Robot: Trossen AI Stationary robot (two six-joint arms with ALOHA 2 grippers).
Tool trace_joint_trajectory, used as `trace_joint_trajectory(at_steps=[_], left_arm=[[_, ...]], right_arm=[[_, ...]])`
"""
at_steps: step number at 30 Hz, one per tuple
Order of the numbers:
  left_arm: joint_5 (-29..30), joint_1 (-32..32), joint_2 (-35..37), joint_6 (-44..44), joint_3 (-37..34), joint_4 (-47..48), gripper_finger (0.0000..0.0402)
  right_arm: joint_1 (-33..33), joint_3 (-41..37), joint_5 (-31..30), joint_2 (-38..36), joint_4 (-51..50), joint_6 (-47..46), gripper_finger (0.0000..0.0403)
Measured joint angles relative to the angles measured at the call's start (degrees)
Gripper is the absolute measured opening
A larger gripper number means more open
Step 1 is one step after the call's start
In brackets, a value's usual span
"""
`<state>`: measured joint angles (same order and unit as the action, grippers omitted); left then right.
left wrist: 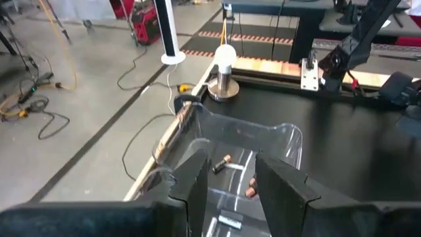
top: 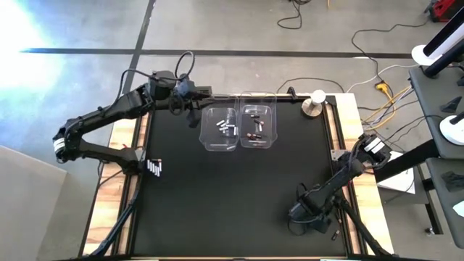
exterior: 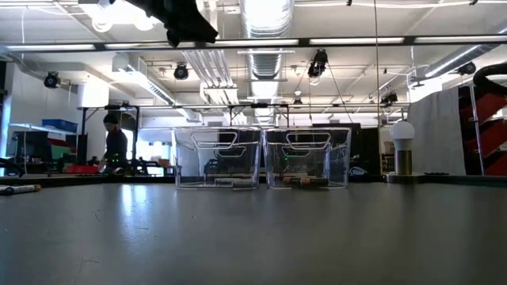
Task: Sort batteries
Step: Put the black battery into the right transparent bin
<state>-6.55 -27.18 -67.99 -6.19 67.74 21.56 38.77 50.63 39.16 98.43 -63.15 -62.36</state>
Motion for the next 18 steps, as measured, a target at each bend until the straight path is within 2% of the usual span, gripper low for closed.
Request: trace_joint_trajectory(at_steps=[7,12,18], left_arm=[[0.00,0.00,0.19,1.20,-1.83,-2.35,0.0108],[-0.02,0.00,0.00,1.20,-1.83,-3.94,0.0108],[-0.02,0.00,0.00,0.74,-1.83,-4.00,0.0108]], right_arm=[[0.75,-1.65,-0.14,0.00,2.88,1.68,0.0355],[0.80,-2.59,-0.16,0.00,8.66,3.84,0.0363],[1.60,-3.64,-0.09,0.22,9.87,3.86,0.0363]])
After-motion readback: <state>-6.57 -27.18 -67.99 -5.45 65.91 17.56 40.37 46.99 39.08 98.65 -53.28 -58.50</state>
